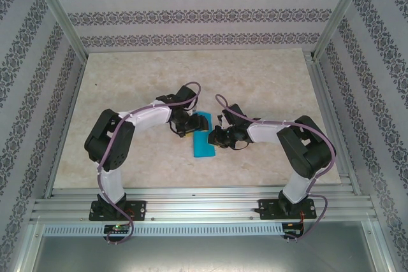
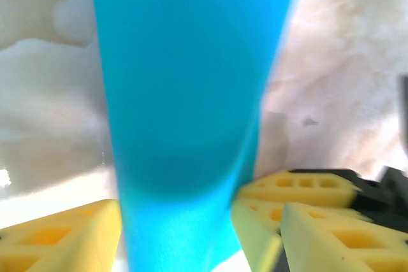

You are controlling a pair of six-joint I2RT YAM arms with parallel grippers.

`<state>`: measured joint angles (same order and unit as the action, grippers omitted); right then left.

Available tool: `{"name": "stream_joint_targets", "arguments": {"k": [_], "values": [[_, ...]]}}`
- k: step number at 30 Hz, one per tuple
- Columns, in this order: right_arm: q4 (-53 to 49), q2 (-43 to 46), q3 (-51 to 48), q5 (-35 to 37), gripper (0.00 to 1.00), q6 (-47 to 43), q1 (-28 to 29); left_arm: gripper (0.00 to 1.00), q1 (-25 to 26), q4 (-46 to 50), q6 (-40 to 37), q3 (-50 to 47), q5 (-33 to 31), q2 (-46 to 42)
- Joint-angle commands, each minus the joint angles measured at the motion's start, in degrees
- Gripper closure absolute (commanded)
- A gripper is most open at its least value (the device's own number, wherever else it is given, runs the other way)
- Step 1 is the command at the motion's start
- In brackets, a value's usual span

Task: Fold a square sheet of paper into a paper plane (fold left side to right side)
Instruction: Hold the square sheet of paper at the center of the table.

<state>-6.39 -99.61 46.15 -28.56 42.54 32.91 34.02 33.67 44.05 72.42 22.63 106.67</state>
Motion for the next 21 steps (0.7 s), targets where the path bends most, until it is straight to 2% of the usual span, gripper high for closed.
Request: {"name": "stream_joint_targets", "arguments": {"k": [1,5,10,16,21], "values": [[0.2,-0.6,1.6,0.3,0.83,0.2,0.5,0.31,-1.4,0.8,-2.8,-0.7,-1.6,-5.7],[0.1,-0.5,1.7,0.5,0.83,0.0,0.5,0.32,-2.6,0.0,-3.9,-5.2,-0.7,-8.7],[0.1,-0.6,1.9,0.4,0.83,-0.1,0.5,0.33,-2.6,-3.4,-5.4,-9.2,3.0,-8.3],[-0.2,-0.5,1.9,0.4,0.83,-0.1,0.6,0.37,-2.5,-7.9,-5.5,-10.1,6.3,-6.2],[-0.2,-0.5,2.0,0.3,0.83,-0.2,0.6,0.42,-2.5,-8.6,-5.6,-9.6,6.5,-4.1]]}}
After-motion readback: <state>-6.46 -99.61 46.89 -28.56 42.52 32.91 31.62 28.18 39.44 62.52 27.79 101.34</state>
